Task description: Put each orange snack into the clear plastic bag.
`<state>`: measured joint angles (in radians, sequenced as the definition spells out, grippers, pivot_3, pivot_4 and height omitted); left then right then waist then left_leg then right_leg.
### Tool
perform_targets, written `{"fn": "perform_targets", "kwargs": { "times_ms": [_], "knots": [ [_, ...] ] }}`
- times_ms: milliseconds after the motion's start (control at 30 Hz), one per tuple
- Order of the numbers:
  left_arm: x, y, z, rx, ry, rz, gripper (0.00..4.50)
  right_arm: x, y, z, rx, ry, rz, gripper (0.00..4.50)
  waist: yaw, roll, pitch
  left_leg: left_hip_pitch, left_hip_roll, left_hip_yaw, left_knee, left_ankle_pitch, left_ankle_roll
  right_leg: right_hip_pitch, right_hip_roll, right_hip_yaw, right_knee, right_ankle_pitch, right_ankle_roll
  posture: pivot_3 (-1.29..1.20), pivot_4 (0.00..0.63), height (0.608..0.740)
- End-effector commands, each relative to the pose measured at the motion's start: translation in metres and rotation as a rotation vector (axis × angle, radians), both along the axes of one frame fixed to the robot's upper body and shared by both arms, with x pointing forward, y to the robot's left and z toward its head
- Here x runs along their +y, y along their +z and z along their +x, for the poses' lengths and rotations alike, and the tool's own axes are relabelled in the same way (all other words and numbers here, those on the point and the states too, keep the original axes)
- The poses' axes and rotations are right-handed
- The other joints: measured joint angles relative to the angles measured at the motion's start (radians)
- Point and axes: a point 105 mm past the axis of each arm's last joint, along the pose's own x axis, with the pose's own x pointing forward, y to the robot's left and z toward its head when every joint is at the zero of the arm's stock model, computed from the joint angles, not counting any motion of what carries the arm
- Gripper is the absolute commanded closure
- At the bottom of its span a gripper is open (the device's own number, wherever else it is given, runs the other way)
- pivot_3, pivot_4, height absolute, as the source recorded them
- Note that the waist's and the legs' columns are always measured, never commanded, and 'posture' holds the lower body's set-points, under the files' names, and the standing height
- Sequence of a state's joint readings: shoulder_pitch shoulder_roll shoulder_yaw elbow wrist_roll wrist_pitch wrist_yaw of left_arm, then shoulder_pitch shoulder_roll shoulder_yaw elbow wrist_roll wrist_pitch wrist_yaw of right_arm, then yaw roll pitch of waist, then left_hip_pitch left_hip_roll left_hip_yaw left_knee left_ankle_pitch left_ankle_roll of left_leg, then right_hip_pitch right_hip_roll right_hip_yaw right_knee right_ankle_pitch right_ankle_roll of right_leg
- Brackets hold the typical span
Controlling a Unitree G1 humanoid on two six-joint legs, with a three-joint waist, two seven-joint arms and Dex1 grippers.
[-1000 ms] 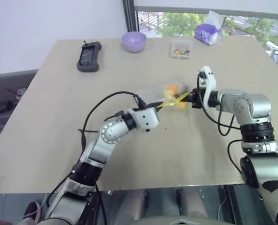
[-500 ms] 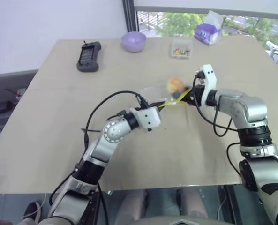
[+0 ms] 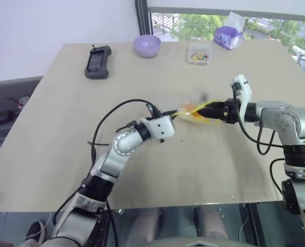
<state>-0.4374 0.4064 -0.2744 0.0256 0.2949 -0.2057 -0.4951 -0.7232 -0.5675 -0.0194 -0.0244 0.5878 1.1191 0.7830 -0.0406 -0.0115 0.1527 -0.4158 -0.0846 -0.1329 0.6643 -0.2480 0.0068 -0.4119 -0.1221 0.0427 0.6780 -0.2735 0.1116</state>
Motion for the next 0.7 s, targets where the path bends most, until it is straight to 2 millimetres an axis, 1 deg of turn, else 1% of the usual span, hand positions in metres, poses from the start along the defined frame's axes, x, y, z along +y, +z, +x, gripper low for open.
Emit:
{"fn": "perform_targets", "kwargs": {
  "times_ms": [33,200,267,300,333,400,467,533,667,700],
  "knots": [
    [0.002,0.014,0.001,-0.051,0.012,-0.017,4.50,-0.001,0.016,-0.023,-0.061,0.113,0.014,1.53,0.003,0.000,0.000,0.000,0.000,0.000,0.000,0.000,0.000,0.000,0.000,0.000,0.000,0.000,0.000,0.00,0.150,0.740],
    [0.003,0.013,0.001,-0.048,0.015,-0.019,4.50,-0.031,0.019,-0.035,-0.178,0.148,-0.094,1.53,0.016,0.000,0.000,0.000,-0.001,0.000,0.002,-0.001,0.001,0.001,-0.001,0.000,-0.001,0.000,0.000,0.00,0.150,0.740],
    [0.003,0.013,0.001,-0.046,0.016,-0.019,4.50,-0.046,0.021,-0.045,-0.223,0.182,-0.155,1.53,0.019,0.000,0.000,0.000,-0.001,0.001,0.002,-0.001,0.001,0.001,-0.001,0.000,-0.001,0.000,0.000,0.00,0.150,0.740],
    [0.003,0.013,0.001,-0.045,0.016,-0.019,4.50,-0.053,0.020,-0.050,-0.234,0.197,-0.203,1.53,0.025,0.000,0.000,0.000,-0.001,0.000,0.001,-0.001,0.001,0.001,-0.001,-0.001,-0.001,0.000,0.000,0.00,0.150,0.740],
    [0.003,0.013,0.001,-0.044,0.015,-0.020,4.50,-0.064,0.013,-0.052,-0.228,0.197,-0.281,1.53,0.026,0.000,0.000,0.000,-0.001,0.000,0.001,-0.001,0.001,0.001,0.000,-0.001,-0.001,0.000,0.000,0.00,0.150,0.740],
    [0.003,0.012,0.001,-0.042,0.015,-0.020,4.50,-0.081,0.002,-0.049,-0.237,0.168,-0.425,1.53,0.028,0.000,0.000,0.000,-0.001,0.001,0.001,-0.001,0.001,0.001,0.000,-0.001,-0.001,0.000,0.000,0.00,0.150,0.740],
    [0.003,0.012,0.001,-0.039,0.015,-0.021,4.50,-0.093,-0.007,-0.037,-0.273,0.102,-0.540,1.53,0.024,0.000,0.000,0.000,-0.001,0.001,0.002,-0.001,0.001,0.001,-0.001,-0.001,-0.001,0.000,0.000,0.00,0.150,0.740],
    [0.003,0.011,0.001,-0.036,0.014,-0.023,4.50,-0.097,-0.014,-0.021,-0.348,0.047,-0.653,1.53,0.018,-0.001,0.000,0.001,-0.001,0.003,0.002,-0.001,0.001,0.001,0.000,0.001,0.000,0.000,0.001,0.00,0.150,0.740],
    [0.001,0.011,0.001,-0.034,0.011,-0.026,4.50,-0.075,-0.021,-0.006,-0.429,0.052,-0.674,1.53,0.012,-0.001,0.001,0.001,0.000,0.003,0.002,0.000,0.001,0.001,0.001,0.001,0.001,0.000,0.000,0.00,0.150,0.740],
    [0.001,0.012,0.001,-0.034,0.011,-0.027,4.50,-0.072,-0.022,-0.002,-0.449,0.045,-0.690,1.53,0.012,-0.001,0.001,0.001,0.000,0.003,0.002,0.000,0.001,0.001,0.001,0.001,0.000,0.000,0.000,0.00,0.150,0.740]
  ]
}}
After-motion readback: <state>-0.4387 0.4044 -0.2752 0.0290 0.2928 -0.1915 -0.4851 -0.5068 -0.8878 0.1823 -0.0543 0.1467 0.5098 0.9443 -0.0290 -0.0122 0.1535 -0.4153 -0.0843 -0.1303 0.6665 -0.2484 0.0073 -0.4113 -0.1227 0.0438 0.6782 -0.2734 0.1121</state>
